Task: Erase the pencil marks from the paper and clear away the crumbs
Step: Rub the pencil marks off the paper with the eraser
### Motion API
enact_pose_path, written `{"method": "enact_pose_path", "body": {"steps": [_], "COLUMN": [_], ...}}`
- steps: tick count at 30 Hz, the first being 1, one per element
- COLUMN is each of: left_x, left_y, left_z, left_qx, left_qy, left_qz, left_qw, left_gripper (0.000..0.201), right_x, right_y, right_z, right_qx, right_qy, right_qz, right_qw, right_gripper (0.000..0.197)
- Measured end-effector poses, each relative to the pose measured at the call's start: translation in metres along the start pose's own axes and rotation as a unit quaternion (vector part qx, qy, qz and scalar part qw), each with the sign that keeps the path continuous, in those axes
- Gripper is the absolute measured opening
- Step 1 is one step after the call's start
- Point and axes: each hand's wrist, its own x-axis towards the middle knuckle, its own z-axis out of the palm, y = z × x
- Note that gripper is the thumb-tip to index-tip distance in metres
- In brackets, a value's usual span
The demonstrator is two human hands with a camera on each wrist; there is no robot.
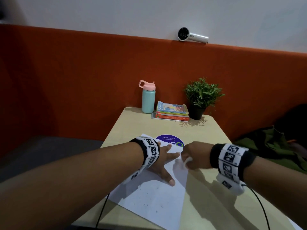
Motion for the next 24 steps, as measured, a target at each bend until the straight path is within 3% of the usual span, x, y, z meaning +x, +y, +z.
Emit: {"method": "enact_pose_path", "body": {"steps": [4,7,9,14,19,24], "left_x": [0.002,0.001,0.001,0.000,0.004,0.002], "left_y": [-0.001,-0.002,-0.001,0.000,-0.005,0.000], "left_z": [0.003,0.001,0.001,0.001,0.005,0.003], "left_qx": [-0.008,-0.003,-0.002,0.000,-0.004,0.008], "left_qy": [0.016,0.004,0.005,0.018,0.018,0.022], "left_qz": [0.003,0.000,0.000,0.004,0.001,0.006], "left_qw": [1.000,1.000,1.000,1.000,1.000,1.000], "left_gripper": [0.115,0.115,0.115,0.109,0.115,0.109], "right_x": [-0.008,0.002,0.004,-0.002,0.015,0.001], "right_y": [-0.025,0.002,0.005,-0.035,-0.004,-0.044], "right_z": [0.011,-0.005,-0.007,0.005,-0.012,0.003], "right_qx": [0.001,-0.021,-0.019,-0.013,-0.061,-0.052], "right_qy": [-0.030,-0.008,0.002,-0.039,-0.009,-0.045], "right_qz": [-0.068,0.003,0.013,-0.078,0.006,-0.072], "right_qw": [0.997,1.000,1.000,0.996,0.998,0.995], "right_gripper": [0.023,0.028,0.027,0.021,0.027,0.024]}}
